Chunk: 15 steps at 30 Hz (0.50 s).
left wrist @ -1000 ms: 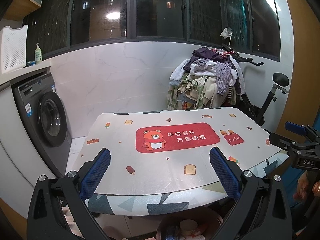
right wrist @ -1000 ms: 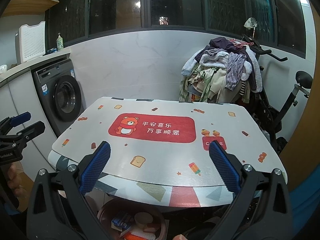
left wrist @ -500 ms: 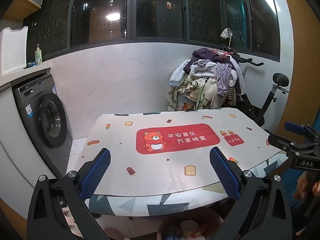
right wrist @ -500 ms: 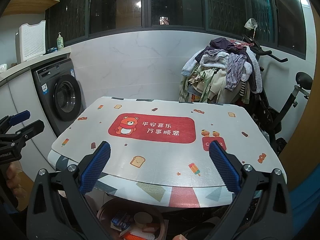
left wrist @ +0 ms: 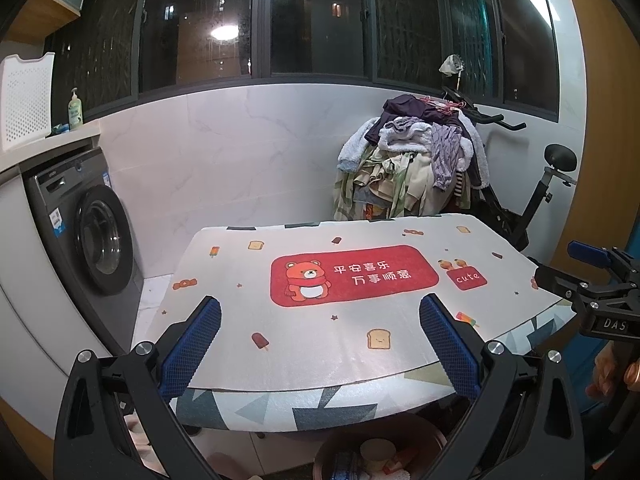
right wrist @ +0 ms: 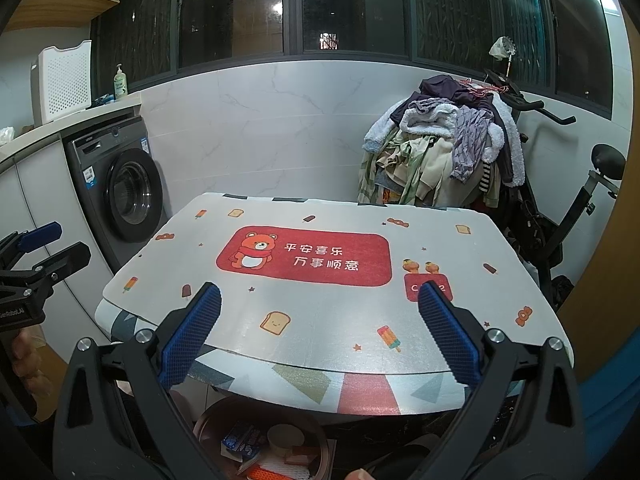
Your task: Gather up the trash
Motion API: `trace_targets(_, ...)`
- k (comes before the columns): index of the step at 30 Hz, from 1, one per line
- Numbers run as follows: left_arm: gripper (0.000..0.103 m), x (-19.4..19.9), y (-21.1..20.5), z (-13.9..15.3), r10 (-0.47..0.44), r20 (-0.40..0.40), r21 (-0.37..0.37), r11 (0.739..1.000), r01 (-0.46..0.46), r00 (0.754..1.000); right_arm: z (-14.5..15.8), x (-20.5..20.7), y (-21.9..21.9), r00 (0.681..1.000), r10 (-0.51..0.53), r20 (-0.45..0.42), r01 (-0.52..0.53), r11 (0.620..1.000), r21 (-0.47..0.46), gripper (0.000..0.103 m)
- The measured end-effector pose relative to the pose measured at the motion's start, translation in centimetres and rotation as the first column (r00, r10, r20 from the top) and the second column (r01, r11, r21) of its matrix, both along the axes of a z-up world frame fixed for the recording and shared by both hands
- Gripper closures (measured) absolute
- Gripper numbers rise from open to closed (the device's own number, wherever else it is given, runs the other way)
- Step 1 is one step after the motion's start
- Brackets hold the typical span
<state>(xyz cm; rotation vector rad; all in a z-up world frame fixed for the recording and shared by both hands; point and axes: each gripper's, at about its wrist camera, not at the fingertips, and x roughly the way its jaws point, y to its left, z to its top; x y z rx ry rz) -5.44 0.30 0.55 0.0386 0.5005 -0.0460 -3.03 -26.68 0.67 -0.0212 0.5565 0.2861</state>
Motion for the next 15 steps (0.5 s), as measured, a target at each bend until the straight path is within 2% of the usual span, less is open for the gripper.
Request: trace_targets(15, 0.006, -0.08, -0.3, -0.36, -0.002, 0.0, 0.01, 1.0, 0.002, 1.0, -0.03, 0.0, 0.06, 1.0, 0.0, 0.0, 0.0, 1.0, 0.0, 0.006)
